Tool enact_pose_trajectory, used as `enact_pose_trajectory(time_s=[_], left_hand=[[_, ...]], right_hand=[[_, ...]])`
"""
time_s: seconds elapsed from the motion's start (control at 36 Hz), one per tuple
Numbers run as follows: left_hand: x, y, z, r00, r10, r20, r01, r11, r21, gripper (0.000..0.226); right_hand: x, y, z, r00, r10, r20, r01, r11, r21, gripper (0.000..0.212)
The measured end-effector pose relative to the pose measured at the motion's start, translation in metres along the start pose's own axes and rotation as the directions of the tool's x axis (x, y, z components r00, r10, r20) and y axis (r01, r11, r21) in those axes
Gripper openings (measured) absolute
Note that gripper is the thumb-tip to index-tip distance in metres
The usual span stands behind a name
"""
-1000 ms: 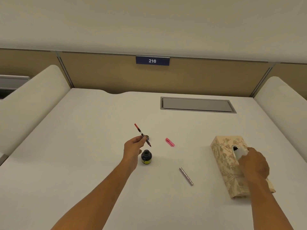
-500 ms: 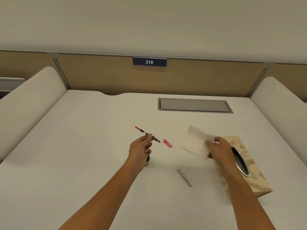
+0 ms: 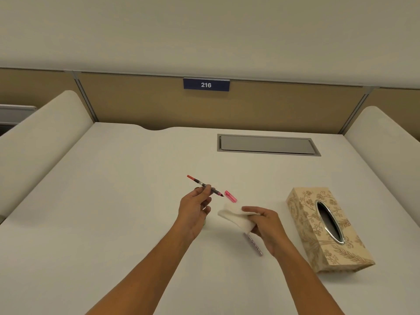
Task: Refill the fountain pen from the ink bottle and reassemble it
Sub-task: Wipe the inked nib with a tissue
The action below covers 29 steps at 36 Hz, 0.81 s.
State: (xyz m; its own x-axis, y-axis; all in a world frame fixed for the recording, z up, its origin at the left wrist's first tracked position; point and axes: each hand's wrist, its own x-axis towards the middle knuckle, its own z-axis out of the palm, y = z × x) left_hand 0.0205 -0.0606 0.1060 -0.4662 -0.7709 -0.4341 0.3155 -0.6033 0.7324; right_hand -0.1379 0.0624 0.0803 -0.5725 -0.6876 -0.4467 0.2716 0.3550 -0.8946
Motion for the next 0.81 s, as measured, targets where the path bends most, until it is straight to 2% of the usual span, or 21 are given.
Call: enact_pose_trajectory(time_s=[0.08,0.19,0.33,0.47,0.56,0.61,0.81], left_hand=[[0.0,0.0,0.0,1.0,-0.001,0.005,0.001,1.0,0.004,0.01],[0.0,0.0,0.002,1.0,-0.006,-0.001,0.006,1.0,0.012,0.009],[-0.001,-0.001,0.003,1.0,-0.013,0.001,0.013,1.0,0.024,0.007],[-0.002,-0.002,0.005,1.0,-0.007,0.002,0.007,0.999,0.032,0.01],[-0.003,-0.002,0.006,1.0,-0.009,0.006,0.009,0.999,0.032,0.008],[-0.003,-0.002,0.005,1.0,-0.012,0.004,0.012,0.999,0.034,0.007],[-0.001,-0.005,0.006,1.0,-0.015,0.012,0.015,1.0,0.023,0.011]], right_hand=[[0.001,0.002,0.003,1.0,0.027,0.015,-0.027,0.999,0.04,0.017],[0.002,0.002,0.005,0.999,0.047,0.016,-0.048,0.997,0.053,0.033],[0.004,0.006,0.005,1.0,-0.026,-0.017,0.026,0.999,-0.025,0.014],[0.004,0.008,0.004,1.0,-0.016,0.006,0.017,0.998,-0.063,0.029],[0.004,0.008,0.005,0.999,0.04,0.033,-0.04,0.999,0.001,0.044],[0.004,0.006,0.007,0.997,0.07,0.044,-0.072,0.997,0.024,0.045],[0.006,0.005,0.012,0.99,0.112,0.083,-0.126,0.972,0.197,0.021]])
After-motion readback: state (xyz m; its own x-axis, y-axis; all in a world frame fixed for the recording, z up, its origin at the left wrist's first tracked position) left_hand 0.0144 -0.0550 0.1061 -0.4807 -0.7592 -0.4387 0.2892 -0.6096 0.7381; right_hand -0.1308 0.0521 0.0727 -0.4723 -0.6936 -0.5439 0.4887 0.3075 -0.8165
